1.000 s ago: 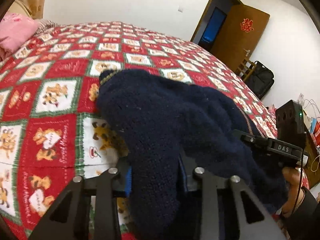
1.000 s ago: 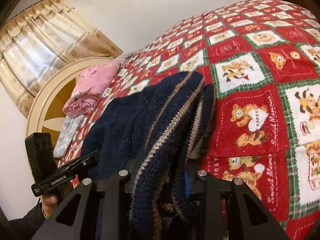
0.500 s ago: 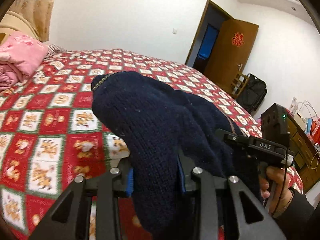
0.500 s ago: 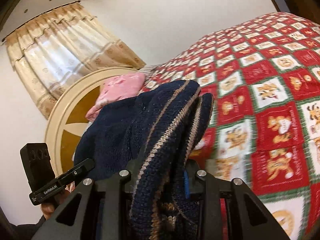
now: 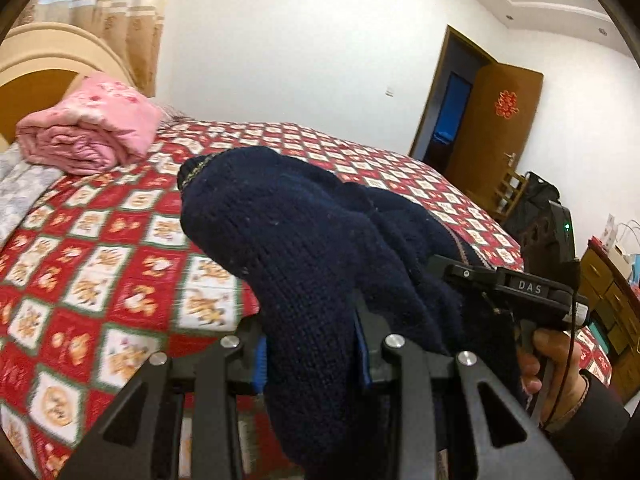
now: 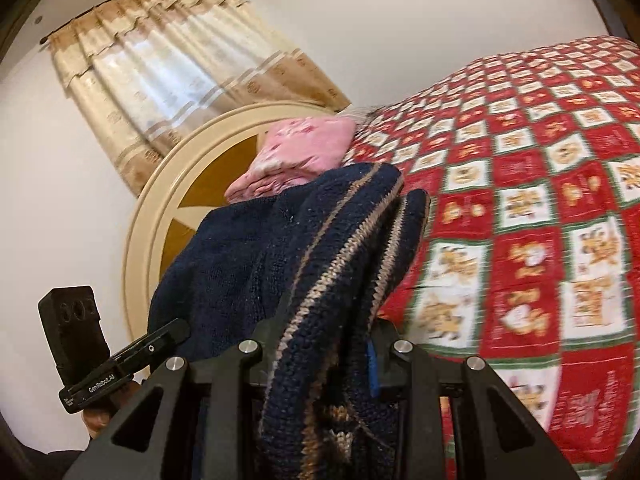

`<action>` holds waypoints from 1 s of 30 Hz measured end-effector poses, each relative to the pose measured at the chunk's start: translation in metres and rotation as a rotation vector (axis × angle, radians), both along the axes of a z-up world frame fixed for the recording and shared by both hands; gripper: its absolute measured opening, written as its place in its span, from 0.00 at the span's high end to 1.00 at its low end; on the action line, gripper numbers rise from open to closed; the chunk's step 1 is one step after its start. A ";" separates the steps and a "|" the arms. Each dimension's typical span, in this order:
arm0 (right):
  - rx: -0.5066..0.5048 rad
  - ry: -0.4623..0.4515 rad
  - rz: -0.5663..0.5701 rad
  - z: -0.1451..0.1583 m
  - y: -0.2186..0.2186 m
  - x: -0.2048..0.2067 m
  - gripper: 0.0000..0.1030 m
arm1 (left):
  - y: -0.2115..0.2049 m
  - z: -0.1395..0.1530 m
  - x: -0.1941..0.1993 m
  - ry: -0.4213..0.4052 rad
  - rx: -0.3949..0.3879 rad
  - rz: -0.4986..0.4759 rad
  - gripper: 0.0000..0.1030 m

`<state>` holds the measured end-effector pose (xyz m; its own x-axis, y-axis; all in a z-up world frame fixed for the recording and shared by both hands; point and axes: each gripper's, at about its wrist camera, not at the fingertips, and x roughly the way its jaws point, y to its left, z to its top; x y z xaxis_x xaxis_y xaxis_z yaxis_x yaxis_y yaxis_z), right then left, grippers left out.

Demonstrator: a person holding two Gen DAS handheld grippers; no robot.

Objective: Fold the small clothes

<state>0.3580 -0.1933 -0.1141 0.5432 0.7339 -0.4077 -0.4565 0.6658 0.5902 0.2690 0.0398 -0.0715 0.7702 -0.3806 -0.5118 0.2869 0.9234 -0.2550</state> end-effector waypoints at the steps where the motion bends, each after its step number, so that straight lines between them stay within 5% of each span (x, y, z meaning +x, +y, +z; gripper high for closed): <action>1: 0.000 -0.001 0.009 0.000 0.007 -0.001 0.70 | 0.005 0.000 -0.003 -0.001 -0.001 0.008 0.67; 30: -0.039 0.054 0.250 -0.028 0.193 0.009 0.70 | 0.157 -0.034 -0.051 0.049 -0.100 0.258 0.67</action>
